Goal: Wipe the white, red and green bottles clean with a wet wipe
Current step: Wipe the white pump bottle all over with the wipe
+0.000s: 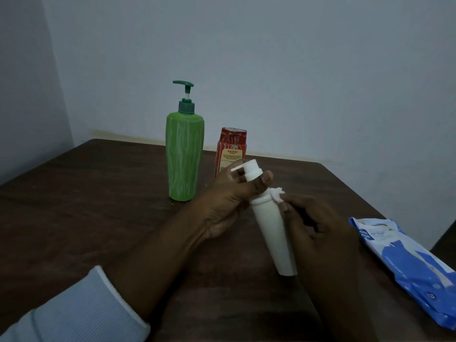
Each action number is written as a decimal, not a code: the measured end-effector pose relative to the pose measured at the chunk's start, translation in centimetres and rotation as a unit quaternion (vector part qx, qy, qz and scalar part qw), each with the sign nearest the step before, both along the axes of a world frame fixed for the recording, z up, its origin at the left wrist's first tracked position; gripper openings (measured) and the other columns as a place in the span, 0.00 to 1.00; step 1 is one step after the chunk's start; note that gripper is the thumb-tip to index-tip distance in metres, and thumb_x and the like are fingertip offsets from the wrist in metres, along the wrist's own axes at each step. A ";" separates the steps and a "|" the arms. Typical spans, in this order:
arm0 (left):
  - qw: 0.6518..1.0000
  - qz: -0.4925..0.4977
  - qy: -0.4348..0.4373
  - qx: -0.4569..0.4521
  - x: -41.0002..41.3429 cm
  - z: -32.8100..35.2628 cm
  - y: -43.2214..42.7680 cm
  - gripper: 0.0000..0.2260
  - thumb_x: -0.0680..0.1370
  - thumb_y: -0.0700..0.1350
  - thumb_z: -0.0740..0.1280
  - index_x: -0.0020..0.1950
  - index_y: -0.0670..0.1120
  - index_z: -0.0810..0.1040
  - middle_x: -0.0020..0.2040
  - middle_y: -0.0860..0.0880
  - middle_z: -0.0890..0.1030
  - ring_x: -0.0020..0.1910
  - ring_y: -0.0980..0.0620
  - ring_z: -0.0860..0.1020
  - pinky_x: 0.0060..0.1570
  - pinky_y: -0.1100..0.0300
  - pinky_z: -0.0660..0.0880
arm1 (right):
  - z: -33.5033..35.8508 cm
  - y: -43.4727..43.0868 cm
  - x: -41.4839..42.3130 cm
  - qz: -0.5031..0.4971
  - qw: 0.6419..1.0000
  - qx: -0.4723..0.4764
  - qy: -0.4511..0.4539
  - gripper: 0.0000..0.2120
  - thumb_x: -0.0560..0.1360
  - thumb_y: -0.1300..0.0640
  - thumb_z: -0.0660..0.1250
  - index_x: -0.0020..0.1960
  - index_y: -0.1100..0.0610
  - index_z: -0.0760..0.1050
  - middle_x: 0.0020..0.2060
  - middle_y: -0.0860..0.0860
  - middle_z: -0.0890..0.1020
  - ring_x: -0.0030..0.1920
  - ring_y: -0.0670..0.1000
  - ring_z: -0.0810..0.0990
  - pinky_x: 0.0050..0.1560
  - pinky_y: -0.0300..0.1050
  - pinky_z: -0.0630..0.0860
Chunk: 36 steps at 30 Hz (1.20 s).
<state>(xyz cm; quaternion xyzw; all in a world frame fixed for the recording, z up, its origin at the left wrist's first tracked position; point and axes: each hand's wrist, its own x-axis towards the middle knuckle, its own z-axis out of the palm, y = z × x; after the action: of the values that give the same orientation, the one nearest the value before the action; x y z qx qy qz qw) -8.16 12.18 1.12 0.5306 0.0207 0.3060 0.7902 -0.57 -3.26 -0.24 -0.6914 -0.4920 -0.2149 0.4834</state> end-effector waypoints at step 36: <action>0.992 -0.054 0.097 -0.056 0.4 -0.4 -1.0 0.09 0.79 0.37 0.66 0.58 0.42 0.79 0.44 0.43 0.82 0.41 0.49 0.80 0.43 0.54 0.79 | 1.3 -1.1 -0.1 0.101 0.980 -0.163 -0.047 0.11 0.74 0.50 0.63 0.53 0.49 0.81 0.51 0.43 0.77 0.46 0.35 0.72 0.49 0.23 0.67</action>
<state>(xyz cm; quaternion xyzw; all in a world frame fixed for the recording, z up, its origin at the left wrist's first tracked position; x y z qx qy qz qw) -7.74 11.19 0.70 0.5134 0.0857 0.2080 0.8281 -0.65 -4.33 1.04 -0.6966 -0.6100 -0.1145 0.3600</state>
